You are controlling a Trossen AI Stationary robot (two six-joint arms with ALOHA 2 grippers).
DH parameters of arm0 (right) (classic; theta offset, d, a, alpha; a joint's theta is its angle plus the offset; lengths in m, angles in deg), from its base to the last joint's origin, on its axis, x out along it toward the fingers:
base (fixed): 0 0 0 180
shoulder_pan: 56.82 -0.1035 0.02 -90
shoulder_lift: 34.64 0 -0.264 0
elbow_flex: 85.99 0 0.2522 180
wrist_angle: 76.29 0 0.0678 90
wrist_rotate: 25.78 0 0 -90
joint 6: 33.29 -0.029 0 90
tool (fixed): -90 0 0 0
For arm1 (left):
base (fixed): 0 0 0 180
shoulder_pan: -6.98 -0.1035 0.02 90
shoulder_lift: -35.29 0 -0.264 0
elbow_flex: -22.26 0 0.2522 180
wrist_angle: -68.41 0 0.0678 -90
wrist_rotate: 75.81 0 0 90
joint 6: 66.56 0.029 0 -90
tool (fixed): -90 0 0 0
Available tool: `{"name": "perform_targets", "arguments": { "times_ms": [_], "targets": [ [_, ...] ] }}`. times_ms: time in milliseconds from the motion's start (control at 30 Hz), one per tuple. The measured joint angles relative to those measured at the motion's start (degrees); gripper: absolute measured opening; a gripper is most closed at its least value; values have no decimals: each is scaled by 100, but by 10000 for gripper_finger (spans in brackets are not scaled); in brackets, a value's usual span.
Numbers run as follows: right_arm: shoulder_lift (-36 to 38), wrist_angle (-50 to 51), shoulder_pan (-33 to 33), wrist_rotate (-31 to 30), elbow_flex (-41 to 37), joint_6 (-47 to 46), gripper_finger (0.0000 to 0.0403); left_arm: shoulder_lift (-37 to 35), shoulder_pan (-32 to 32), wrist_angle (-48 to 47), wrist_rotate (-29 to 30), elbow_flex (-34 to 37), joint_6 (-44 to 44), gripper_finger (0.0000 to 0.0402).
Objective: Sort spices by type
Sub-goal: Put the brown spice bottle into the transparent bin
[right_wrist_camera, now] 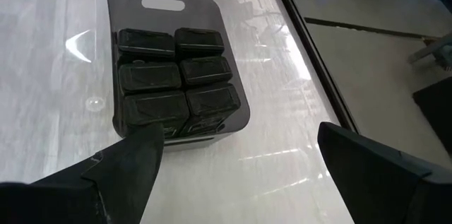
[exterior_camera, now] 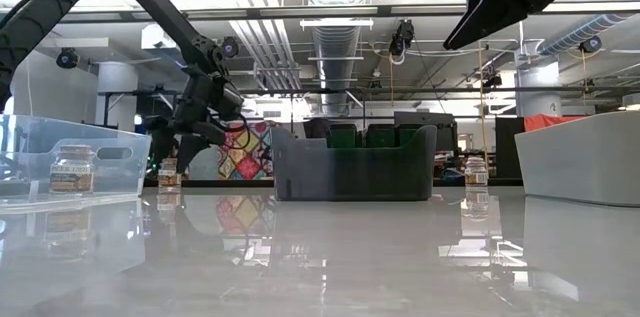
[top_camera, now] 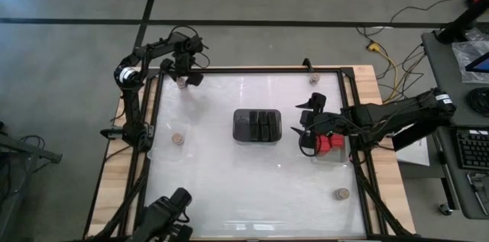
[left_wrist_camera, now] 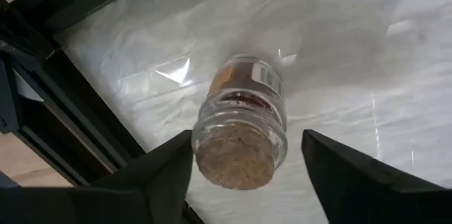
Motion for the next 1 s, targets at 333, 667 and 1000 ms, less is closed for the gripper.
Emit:
{"name": "perform_targets", "arguments": {
  "times_ms": [333, 667, 1000],
  "targets": [
    [0, 63, 0, 49, 0, -26, 366, -20, -4, 248, 4, -7, -39, 174],
    [0, 186, 0, 52, 0, -45, 366, -785, 232, -44, 1, 2, -39, 167],
    [0, -74, 0, 50, 0, 46, 366, -2693, 2301, -1336, -1, 0, -1485, 165]
  ]
}}
